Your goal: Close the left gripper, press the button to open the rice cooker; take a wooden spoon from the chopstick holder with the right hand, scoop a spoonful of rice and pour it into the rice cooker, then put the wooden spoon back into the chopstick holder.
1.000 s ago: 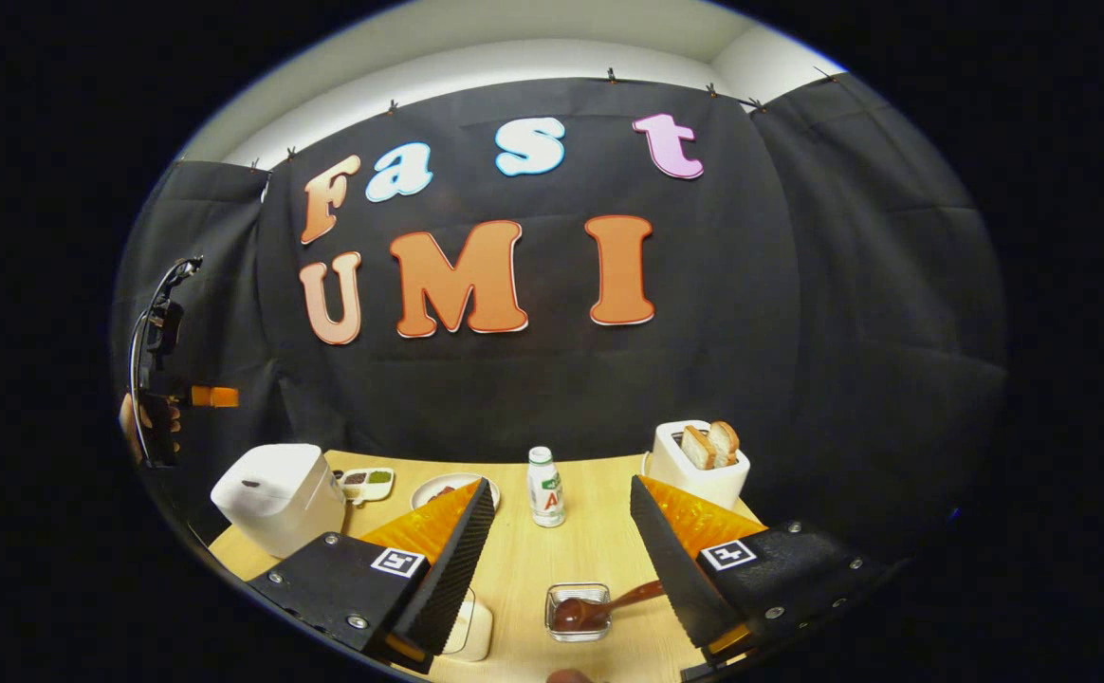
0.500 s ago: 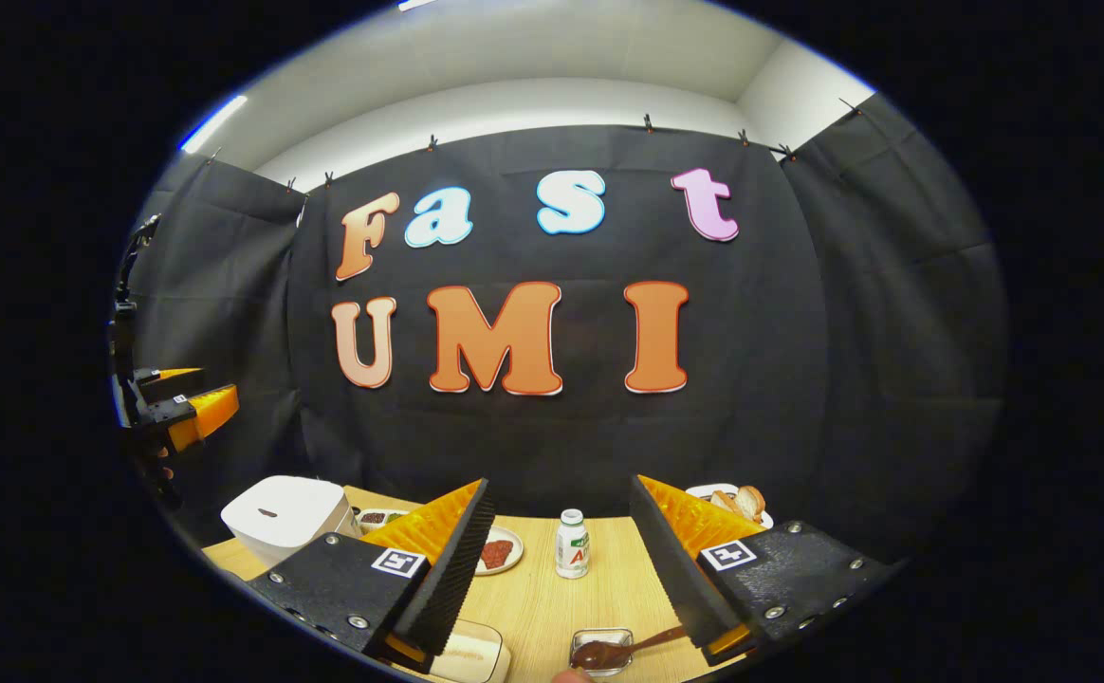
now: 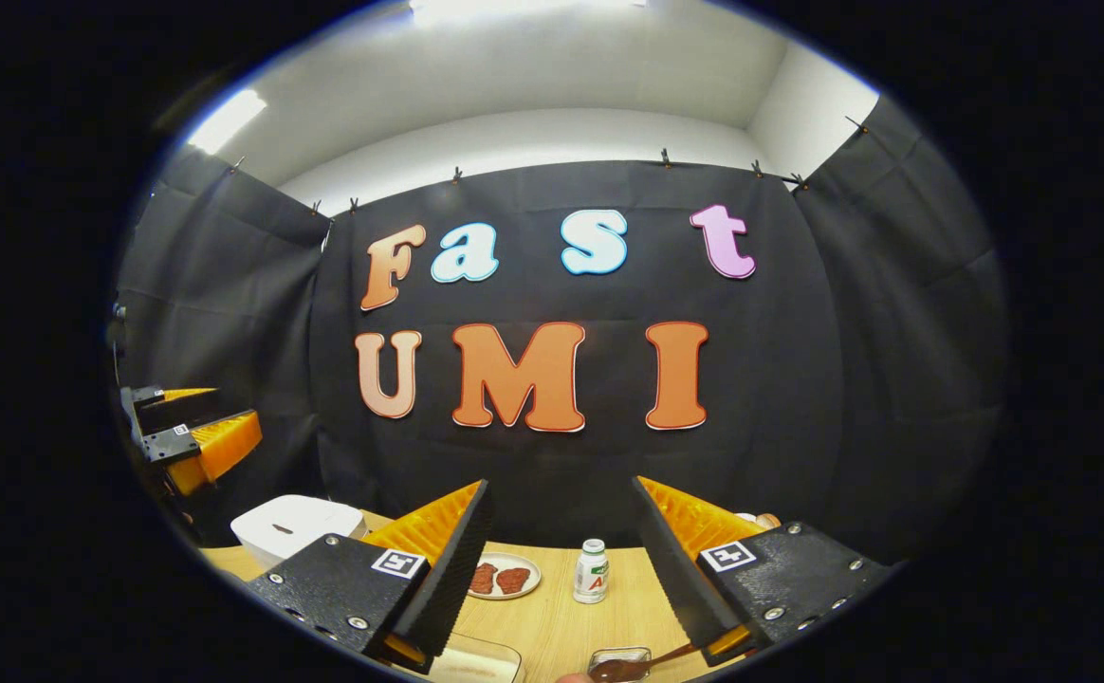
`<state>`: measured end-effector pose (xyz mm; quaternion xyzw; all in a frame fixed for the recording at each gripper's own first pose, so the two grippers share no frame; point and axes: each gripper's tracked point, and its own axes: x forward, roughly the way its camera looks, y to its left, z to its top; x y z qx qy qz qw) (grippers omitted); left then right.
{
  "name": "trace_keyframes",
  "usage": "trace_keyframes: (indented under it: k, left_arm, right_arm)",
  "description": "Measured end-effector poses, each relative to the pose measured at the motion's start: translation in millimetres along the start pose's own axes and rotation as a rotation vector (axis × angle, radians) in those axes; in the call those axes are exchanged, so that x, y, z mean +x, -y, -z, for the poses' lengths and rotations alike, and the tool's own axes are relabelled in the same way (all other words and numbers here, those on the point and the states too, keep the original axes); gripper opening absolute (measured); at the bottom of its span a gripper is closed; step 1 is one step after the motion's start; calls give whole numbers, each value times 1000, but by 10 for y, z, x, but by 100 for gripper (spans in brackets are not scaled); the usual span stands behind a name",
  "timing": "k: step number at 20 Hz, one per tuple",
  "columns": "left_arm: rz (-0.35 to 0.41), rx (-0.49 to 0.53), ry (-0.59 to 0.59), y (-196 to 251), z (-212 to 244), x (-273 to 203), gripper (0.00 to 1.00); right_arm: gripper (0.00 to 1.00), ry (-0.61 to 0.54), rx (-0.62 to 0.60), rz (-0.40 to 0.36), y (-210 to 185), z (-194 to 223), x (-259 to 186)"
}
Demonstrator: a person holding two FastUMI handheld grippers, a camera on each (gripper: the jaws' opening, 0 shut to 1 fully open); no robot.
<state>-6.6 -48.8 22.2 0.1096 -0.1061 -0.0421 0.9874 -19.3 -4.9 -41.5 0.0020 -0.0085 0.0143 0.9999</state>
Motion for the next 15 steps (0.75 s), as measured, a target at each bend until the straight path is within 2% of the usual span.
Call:
trace_keyframes:
  k: [3,15]
  left_arm:
    - [-39,-7,-24,-143,2,8,100]
    - [-49,-21,-22,-150,14,16,100]
  right_arm:
    - [90,-8,17,2,17,-10,-15]
    - [90,-31,6,1,50,45,-51]
